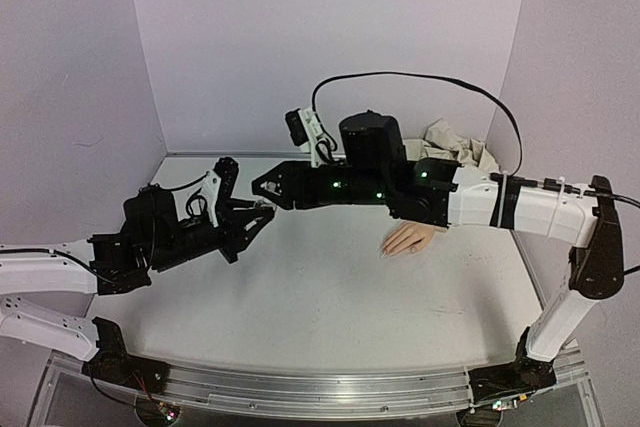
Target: Paint the nails
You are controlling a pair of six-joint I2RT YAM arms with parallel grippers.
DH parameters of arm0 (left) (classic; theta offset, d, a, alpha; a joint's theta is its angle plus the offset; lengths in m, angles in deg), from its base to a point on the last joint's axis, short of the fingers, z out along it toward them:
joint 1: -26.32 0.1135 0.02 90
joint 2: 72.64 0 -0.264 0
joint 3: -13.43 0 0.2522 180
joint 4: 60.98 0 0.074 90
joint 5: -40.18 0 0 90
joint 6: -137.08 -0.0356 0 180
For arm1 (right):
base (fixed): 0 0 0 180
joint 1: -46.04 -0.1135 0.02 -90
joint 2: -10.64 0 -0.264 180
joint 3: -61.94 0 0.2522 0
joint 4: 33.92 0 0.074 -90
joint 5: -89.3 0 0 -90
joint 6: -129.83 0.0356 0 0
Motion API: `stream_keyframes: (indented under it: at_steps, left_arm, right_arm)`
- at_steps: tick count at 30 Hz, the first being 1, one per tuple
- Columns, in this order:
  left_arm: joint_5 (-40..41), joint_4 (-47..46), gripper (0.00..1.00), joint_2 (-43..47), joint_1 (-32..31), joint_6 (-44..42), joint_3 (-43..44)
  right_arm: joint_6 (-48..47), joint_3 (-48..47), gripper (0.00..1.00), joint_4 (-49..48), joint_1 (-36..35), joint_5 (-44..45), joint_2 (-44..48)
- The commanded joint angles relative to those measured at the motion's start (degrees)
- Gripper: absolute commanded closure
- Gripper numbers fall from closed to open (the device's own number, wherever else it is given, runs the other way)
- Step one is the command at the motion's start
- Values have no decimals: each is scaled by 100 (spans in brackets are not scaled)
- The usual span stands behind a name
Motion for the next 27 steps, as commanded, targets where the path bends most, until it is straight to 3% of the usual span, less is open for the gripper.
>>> stream_keyframes:
  at_steps: [1,6,10,13,16,18,20,24,25,27]
  left_arm:
    - [371,-108,100,-12,-50,-75,149]
    - [341,-103,100,9,-54,135,83]
    - [-132,-99,100,11,-39,437,123]
    - [-1671,-151,100,75,221,664,160]
    - [-4275,-644,100,81,555,901,139]
    - [-5119,-768,100,67,586,904,186]
    - [-5131,-771,100,125,587,848,152]
    - [-3872,-711,100,450,579,457,-217]
    - [-3441,-608,100,524,579,357,-281]
    - [-2576,-511,100,610,566,242,-371]
  right_arm:
    - [228,-494,65,86,-104,440,-246]
    - [163,-485,96,51,-110,413,-264]
    - [-267,-372,100,-255,-83,-508,-242]
    - [-1587,-145,100,-586,-18,-2669,-63]
    - [-2306,34,100,-597,57,-5819,58]
    - [-2118,-105,100,-552,95,-6406,-129]
    - [-2083,-104,100,-520,92,-6454,-151]
    - [-2216,269,100,-519,228,-5478,220]
    - [-2154,312,94,-489,259,-4859,332]
    - [-2089,319,55,-176,271,-3284,556]
